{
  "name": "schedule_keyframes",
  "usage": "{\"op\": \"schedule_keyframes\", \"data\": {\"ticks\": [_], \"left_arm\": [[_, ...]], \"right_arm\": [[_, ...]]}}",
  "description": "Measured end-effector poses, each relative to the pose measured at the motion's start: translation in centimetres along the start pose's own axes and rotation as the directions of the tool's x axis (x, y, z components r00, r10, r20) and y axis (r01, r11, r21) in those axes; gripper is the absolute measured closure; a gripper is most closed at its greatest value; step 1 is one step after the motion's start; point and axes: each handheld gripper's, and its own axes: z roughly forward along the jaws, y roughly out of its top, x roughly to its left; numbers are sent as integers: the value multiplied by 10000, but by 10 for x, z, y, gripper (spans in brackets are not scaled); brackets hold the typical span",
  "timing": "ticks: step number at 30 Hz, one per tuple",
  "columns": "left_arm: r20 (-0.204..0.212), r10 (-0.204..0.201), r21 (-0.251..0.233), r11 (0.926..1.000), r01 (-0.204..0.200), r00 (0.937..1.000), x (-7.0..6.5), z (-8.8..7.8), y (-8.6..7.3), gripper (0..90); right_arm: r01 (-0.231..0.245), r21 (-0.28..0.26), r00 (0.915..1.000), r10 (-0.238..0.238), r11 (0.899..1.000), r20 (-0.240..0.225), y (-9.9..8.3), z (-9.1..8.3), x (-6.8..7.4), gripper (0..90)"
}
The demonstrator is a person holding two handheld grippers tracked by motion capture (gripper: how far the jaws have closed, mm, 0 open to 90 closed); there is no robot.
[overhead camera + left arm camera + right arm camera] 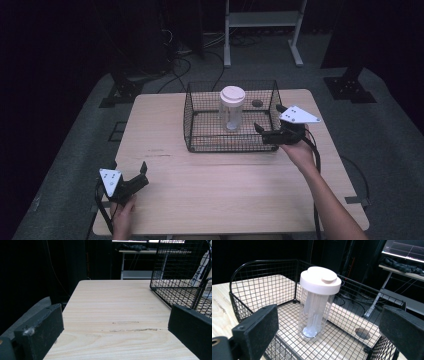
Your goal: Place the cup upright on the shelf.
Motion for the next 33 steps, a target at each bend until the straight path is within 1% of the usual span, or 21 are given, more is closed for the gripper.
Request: {"op": "schedule_keyframes", "data": {"ticks": [5,9,14,17,21,28,33], "left_arm": [[-2,19,-5,10000,-19,10000,0,0,0,0],[-8,-7,-22,10000,7,10000,0,0,0,0],[-25,6,-2,10000,-6,10000,0,0,0,0],[-17,19,-1,10000,-19,10000,0,0,0,0],[-29,9,-10,10000,-9,10000,0,0,0,0],[-34,49,10,10000,-49,10000,0,0,0,0],[-34,54,-8,10000,-54,10000,0,0,0,0]], "right_arm": [[-98,10,10000,98,10000,1,-6,-5,0,17],[-64,61,10000,64,10000,-34,-10,-9,0,17],[-19,33,10000,18,10000,50,-13,-15,1,17],[-103,60,9999,103,9999,88,-18,-18,1,17],[-75,110,9998,73,9999,175,-24,-21,0,17],[-75,6,9997,75,10000,249,-30,-28,1,17],[-50,-59,9996,51,10000,287,-33,-32,5,17]]}}
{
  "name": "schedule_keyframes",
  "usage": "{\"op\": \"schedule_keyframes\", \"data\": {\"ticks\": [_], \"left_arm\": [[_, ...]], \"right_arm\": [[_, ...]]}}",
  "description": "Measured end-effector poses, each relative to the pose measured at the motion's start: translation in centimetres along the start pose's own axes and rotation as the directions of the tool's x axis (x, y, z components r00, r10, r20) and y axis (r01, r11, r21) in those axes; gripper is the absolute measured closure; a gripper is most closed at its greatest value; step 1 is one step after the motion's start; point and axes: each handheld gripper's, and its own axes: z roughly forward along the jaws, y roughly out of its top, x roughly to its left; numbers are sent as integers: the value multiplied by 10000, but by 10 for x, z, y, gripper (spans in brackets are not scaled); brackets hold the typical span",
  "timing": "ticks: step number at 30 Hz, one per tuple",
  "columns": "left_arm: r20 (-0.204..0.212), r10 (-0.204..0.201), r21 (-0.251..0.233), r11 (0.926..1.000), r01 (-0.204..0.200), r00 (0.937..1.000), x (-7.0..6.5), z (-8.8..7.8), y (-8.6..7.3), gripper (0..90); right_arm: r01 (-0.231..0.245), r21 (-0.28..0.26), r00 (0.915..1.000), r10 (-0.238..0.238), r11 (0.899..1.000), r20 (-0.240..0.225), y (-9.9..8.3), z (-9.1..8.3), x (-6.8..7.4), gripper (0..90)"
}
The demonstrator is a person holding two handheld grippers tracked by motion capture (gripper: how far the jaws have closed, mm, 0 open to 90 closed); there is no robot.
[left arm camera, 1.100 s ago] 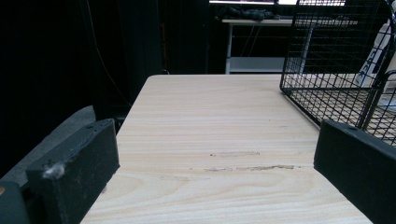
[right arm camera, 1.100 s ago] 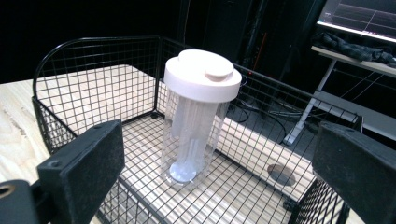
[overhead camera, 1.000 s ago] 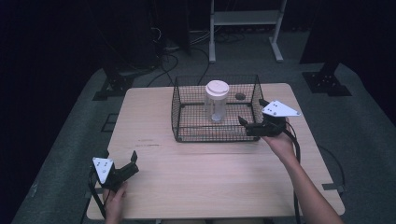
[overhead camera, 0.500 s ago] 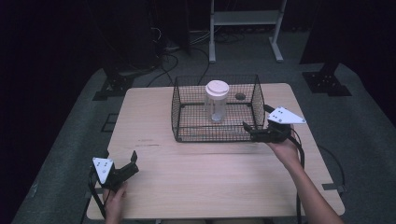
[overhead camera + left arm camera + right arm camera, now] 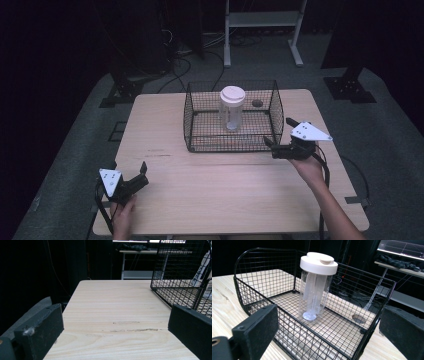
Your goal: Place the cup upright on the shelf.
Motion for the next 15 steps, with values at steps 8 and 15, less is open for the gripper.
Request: {"op": "schedule_keyframes", "data": {"ticks": [8,15], "left_arm": [[4,8,-4,10000,-8,10000,0,0,0,0],[2,14,-4,10000,-14,10000,0,0,0,0]], "right_arm": [[5,-237,10000,-6,9997,-29,1,-9,5,17],[58,-281,10000,-58,9996,-8,-3,-17,8,17]]}}
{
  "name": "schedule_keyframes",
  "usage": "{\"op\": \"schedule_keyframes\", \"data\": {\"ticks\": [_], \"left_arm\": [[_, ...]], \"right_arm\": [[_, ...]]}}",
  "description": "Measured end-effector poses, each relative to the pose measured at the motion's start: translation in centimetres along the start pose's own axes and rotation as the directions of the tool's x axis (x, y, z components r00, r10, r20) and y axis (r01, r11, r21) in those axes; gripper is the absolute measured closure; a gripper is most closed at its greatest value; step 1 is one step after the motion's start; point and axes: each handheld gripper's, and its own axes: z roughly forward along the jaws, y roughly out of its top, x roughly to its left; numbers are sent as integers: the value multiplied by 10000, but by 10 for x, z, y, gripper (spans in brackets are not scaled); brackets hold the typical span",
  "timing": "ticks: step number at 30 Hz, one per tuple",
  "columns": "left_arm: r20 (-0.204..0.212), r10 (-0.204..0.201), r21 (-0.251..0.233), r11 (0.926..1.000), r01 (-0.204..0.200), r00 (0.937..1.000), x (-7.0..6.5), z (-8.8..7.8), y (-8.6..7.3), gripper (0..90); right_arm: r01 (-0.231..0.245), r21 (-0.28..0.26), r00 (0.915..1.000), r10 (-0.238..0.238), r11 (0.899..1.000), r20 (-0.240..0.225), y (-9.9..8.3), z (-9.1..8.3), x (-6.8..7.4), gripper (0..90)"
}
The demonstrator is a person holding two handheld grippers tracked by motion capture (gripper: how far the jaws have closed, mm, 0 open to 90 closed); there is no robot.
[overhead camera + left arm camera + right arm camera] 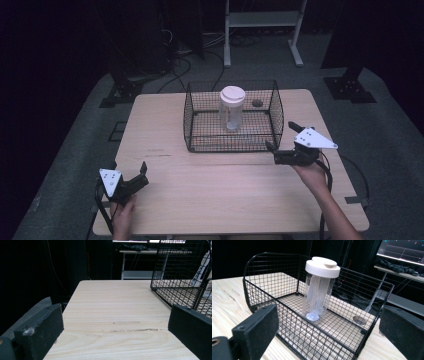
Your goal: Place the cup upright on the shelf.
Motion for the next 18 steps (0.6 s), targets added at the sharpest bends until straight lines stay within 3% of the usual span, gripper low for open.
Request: {"op": "schedule_keyframes", "data": {"ticks": [18], "left_arm": [[-11,3,-3,10000,-3,10000,0,0,0,0]], "right_arm": [[-287,59,9994,285,9996,205,-22,-21,1,17]]}}
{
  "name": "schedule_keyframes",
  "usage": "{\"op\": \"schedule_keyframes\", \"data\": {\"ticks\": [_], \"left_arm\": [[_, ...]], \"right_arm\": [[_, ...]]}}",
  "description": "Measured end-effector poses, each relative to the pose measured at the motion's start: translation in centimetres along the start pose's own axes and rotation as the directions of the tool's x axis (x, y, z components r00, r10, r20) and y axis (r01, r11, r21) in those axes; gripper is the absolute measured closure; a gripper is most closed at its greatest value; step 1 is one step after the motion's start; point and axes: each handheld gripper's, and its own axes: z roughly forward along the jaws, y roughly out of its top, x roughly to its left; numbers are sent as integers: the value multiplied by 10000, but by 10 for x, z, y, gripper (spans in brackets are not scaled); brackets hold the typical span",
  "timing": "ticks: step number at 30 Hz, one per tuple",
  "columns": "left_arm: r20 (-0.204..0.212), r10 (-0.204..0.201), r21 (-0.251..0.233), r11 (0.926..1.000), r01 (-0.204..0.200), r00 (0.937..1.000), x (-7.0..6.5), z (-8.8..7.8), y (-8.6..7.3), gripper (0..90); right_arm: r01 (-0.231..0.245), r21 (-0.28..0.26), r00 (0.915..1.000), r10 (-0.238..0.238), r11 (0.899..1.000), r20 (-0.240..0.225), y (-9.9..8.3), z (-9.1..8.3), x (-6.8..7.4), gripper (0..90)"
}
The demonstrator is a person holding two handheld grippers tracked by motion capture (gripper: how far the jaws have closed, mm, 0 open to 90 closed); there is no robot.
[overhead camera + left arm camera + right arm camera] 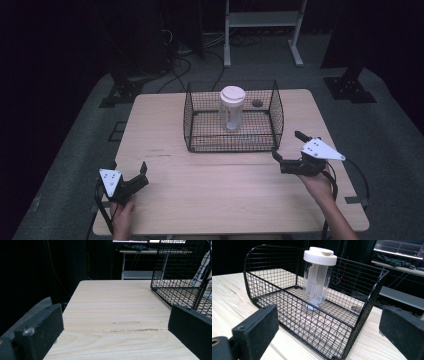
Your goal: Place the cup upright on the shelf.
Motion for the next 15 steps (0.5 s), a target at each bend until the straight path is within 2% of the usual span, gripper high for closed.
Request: {"op": "schedule_keyframes", "data": {"ticks": [15], "left_arm": [[40,-5,-14,10000,5,10000,0,0,0,0]], "right_arm": [[-28,186,9999,25,9998,135,-18,-14,4,17]]}}
